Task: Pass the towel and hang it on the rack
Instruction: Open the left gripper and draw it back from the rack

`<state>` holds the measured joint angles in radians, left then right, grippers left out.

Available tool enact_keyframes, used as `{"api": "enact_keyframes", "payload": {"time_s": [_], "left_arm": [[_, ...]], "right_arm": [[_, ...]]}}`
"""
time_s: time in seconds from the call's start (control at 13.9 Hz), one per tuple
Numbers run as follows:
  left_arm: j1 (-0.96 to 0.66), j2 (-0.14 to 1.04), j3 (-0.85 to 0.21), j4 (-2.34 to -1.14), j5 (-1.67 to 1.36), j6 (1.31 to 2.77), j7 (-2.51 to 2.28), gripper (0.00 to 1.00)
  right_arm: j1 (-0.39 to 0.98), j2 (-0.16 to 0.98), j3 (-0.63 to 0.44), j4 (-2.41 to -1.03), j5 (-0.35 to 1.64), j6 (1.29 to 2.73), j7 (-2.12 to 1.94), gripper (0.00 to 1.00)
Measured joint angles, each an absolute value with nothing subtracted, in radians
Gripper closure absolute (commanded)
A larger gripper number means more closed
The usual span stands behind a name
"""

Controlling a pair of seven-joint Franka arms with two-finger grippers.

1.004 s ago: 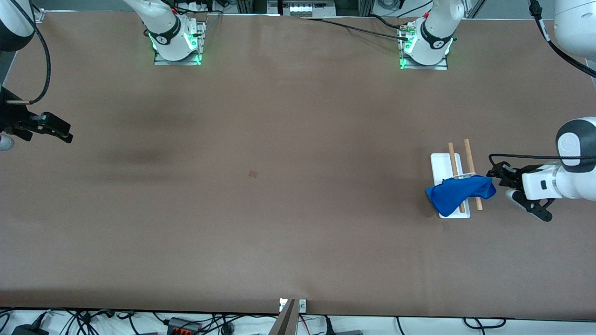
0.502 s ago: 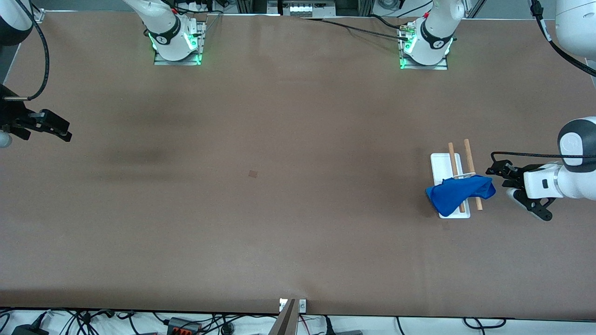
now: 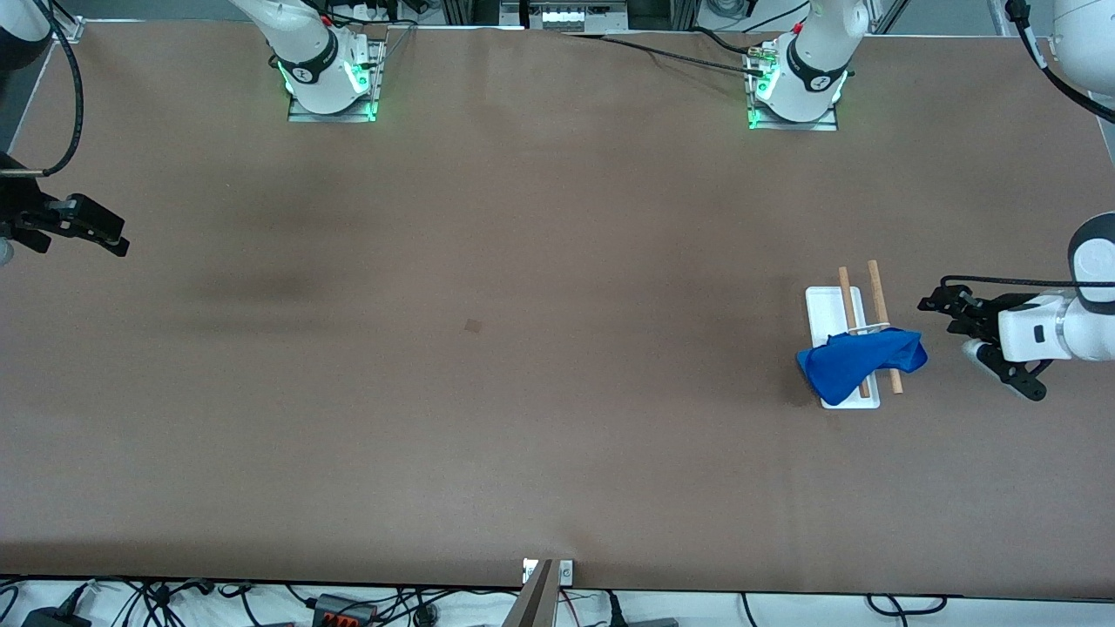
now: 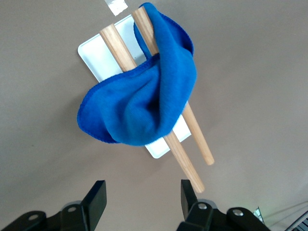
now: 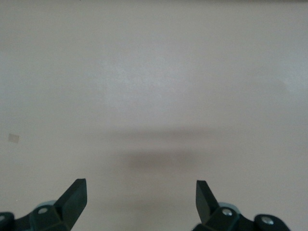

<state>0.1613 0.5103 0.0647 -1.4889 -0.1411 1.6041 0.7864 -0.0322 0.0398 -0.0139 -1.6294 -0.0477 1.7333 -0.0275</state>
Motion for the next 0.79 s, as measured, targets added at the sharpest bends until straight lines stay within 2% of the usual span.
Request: {"api": "enact_keyframes", "payload": {"time_s": [0.79], "left_arm": [[0.150, 0.442, 0.048, -1.370, -0.140, 1.408, 0.549, 0.30]], "right_arm": [[-0.032, 0.040, -0.006, -1.629, -0.048, 1.729, -0.028, 0.00]]}}
